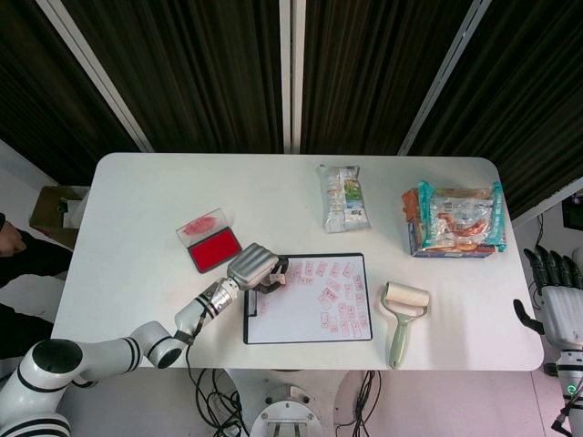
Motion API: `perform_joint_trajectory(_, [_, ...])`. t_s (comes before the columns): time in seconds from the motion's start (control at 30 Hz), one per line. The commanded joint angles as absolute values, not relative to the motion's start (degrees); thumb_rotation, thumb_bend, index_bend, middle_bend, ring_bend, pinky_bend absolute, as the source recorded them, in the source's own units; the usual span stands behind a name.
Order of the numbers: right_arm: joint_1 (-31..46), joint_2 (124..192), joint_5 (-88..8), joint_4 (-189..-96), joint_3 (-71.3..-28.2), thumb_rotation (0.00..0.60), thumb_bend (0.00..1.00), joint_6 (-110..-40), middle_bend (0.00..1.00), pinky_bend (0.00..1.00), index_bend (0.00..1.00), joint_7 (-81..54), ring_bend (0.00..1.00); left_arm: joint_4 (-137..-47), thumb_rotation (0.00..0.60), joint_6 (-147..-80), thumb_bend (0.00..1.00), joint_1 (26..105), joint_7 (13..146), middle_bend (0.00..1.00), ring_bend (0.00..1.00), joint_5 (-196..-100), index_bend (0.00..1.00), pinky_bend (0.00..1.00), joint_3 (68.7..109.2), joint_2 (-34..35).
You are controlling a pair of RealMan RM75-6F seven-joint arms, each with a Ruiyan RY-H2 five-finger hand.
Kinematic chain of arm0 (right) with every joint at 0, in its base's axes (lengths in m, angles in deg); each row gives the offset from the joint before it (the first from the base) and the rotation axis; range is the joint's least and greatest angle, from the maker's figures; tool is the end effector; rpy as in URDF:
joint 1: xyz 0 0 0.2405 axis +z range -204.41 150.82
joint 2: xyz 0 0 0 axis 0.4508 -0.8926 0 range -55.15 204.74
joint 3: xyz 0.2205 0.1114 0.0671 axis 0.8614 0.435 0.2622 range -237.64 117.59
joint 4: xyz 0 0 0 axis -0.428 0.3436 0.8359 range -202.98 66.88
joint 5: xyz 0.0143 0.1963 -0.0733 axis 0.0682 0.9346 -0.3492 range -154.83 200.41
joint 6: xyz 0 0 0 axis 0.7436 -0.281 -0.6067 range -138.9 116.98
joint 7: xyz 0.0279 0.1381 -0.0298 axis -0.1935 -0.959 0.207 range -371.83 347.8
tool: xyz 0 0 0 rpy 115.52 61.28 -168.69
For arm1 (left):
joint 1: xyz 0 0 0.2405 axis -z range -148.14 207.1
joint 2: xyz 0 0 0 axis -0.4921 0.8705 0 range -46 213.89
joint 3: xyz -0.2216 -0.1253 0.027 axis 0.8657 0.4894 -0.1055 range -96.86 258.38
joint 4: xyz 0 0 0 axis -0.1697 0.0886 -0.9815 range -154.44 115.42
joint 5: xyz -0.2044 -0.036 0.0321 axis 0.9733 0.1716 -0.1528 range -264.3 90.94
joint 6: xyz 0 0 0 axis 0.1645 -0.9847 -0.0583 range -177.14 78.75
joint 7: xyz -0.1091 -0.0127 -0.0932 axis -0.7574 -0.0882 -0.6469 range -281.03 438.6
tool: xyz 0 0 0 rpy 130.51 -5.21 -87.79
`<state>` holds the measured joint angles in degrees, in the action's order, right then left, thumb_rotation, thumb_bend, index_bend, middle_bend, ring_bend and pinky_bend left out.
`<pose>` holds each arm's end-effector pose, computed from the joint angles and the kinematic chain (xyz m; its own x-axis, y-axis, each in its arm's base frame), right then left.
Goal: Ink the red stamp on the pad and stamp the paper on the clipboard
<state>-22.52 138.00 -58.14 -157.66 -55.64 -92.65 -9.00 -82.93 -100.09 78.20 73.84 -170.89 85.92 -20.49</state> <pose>-0.3361 -0.1834 0.1710 0.4856 -0.0389 0.8733 -0.8688 0.0895 0.4871 -0.1134 0.3330 -0.1044 0.4127 0.3571 0.8379 0.7839 -0.6077 -0.1271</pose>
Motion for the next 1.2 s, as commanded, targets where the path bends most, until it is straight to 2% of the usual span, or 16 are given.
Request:
perform_joint_trajectory(0.03, [-22.5, 138.0, -58.0, -157.7, -55.6, 0.600, 0.26, -92.5, 0.00, 0.00, 0.00, -8.9, 0.00, -82.6, 0.600, -100.2, 0.48, 78.2, 73.7, 0.69, 1.00, -170.9, 0.66, 1.00, 85.9, -20.7])
perform_joint_trajectory(1.2, [-22.4, 138.2, -57.1, -157.5, -56.0, 0.600, 0.26, -90.9, 0.00, 0.00, 0.00, -8.6, 0.00, -78.1, 0.600, -100.0, 0.48, 78.4, 72.4, 0.70, 1.00, -171.5, 0.66, 1.00, 84.8, -23.7])
